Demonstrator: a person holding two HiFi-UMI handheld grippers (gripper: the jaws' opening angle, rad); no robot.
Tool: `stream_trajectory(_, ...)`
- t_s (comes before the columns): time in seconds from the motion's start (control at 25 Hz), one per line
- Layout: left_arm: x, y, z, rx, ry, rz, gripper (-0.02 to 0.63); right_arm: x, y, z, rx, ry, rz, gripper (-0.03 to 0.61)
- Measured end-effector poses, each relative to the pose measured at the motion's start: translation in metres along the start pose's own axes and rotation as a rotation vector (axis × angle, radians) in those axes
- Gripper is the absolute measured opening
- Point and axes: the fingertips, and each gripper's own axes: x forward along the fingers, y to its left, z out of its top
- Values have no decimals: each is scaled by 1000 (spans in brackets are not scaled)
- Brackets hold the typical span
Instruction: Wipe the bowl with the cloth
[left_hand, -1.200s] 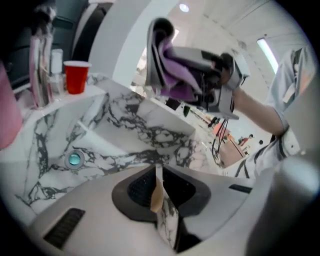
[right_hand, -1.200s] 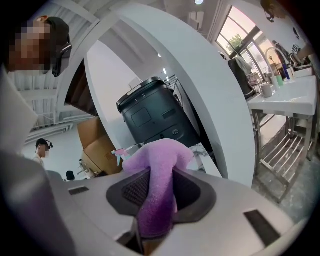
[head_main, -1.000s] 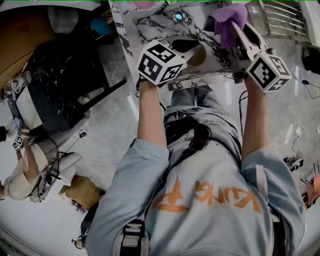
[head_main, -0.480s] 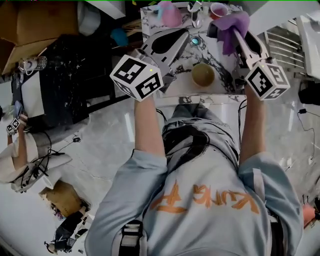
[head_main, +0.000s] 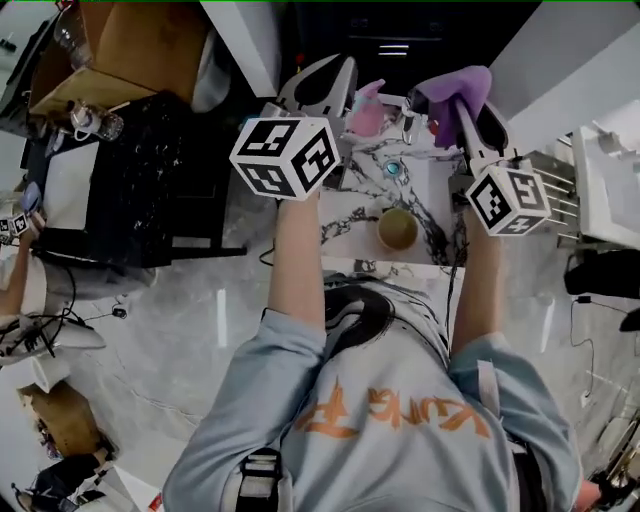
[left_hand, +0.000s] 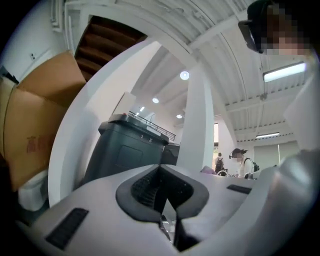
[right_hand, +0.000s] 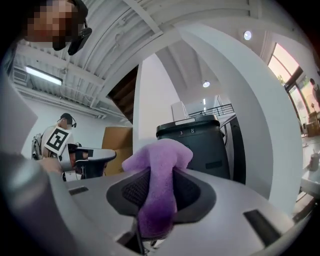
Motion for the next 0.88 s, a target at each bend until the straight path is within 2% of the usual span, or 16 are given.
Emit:
stream_trajectory(0.16,15,10,39,126,-36,48,25,28,2,26,-37,-12,-12,132)
stream_trajectory(0.28,12,17,34,188,-13,126,25,40,3,43,-65,-27,-34,132)
stream_trajectory(0.4,10,25,14,174,20,162,25,43,8,51,-91,-46,-56,132)
stream_trajectory(0.88,5,32,-7,140,31,134,25,43,26,38,-160,-17,-21,132)
